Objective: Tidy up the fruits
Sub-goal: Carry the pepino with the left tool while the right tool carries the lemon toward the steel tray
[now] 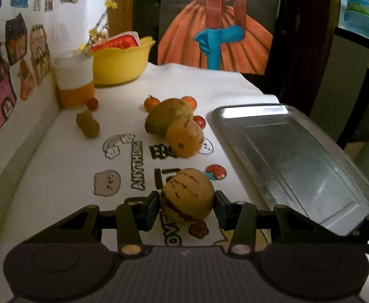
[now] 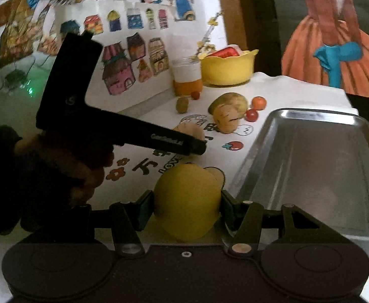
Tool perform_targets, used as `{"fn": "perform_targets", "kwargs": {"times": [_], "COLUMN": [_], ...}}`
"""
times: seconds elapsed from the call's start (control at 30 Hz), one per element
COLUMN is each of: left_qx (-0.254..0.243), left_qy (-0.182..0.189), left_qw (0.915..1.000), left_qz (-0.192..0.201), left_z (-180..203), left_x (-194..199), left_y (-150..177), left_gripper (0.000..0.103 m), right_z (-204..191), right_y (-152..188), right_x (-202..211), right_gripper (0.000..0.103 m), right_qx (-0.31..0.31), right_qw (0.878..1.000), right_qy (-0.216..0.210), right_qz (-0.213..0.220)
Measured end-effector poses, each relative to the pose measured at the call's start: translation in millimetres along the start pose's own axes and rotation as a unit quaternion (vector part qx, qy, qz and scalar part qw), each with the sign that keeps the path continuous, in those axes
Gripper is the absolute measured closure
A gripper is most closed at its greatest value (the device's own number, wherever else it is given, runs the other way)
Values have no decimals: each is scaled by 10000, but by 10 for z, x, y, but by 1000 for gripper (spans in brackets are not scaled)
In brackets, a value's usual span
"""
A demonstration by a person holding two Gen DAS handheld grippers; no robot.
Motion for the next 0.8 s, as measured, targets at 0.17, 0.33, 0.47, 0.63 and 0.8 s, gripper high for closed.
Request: {"fn": "perform_targets", "kwargs": {"times": [0.17,0.33,0.47,0.63,0.8], "left_qx": [403,424,525,522,547], "left_qy": [212,376,473,587,644], "left_qw": [9986,9981,9972,9967,9964], "left_qz": [-251,-233,-238,-207,-96], "left_z": [-21,67,132,221,334], "left_x": [31,100,75,-71,-285], "left_y": [-99,-271,-410,-599,-791], "left_gripper": [53,53,53,53,53], "right_z": [-4,74,256,631,1039], "right_y": [-95,-311,-438,-632,-854], "right_x": [203,443,559,608,485], "right_gripper": [45,46,46,46,46], "right_qx": [-298,-736,-989,-1045,-1022], "right_qw": [9989,9942,9894,9847,9818], "right_qy": [343,756,1060,1392,1556], "right_qz": [-89,-207,-117,121,372]}}
Point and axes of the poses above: each gripper's, at about its wrist camera, not at the fingertips, and x roughly against the way its jaws point, z to its right, y to its underside, the point moved 1 cm from there along -x, roughly the way its jaws point, and after that the axes turned 11 degrees about y, right-handed, at the moved point
